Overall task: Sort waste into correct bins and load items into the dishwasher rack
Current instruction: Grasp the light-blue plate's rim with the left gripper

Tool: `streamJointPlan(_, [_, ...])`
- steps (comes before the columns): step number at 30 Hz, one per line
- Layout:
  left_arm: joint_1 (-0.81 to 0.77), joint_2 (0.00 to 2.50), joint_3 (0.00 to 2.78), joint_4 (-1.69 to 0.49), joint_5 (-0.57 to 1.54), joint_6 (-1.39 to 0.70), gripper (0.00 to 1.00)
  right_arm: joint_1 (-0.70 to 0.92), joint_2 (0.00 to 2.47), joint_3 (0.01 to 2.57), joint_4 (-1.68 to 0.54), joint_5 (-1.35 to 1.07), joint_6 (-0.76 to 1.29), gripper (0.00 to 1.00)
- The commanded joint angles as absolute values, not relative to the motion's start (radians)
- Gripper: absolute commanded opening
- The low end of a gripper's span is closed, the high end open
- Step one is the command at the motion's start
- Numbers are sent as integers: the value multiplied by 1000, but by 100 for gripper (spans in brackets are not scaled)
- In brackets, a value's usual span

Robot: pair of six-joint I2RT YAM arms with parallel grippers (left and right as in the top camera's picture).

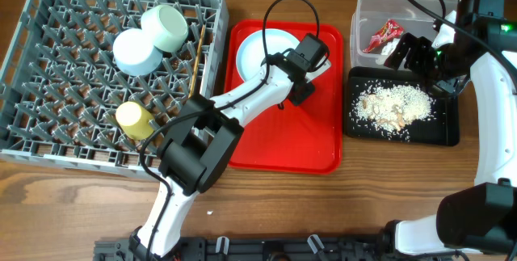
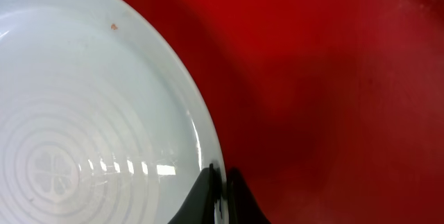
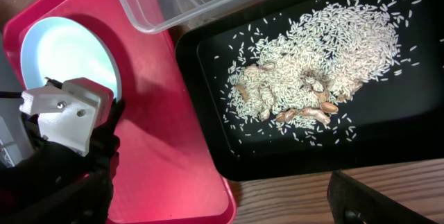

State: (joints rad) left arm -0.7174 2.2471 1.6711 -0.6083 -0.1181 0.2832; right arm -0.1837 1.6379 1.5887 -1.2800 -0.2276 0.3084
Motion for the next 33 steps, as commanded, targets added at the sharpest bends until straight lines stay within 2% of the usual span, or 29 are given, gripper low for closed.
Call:
streamJointPlan(1, [-718,2224,1668,-629,-151,281,4,-185,1626,1595,-1284,-233,288,100])
streamJointPlan(18, [-712,1992,1668,-724,-151,255,4,-184,1626,1595,-1285,-233,288,100])
streamJointPlan(25, [-694,1975,1668,-725,-147,247,4,-185,1626,1595,-1285,-233,288,100])
streamJointPlan(26, [-694,1977,1668,-725,-147,247,11,-185,1626,1595,-1284,-233,289,100])
streamJointPlan(27, [-694,1980,1668,-724,-147,247,29,-185,1626,1595,-1284,-233,288,100])
streamJointPlan(28, [-695,1983,1668,-724,-147,247,39,-185,1626,1595,-1285,-233,288,100])
streamJointPlan(31, [-696,1993,1658,-728,-95,247,55,-184,1626,1595,-1285,-233,288,100])
streamJointPlan(33, [-695,1996,1645,-727,-43,248,60,-185,1626,1595,-1285,-232,288,100])
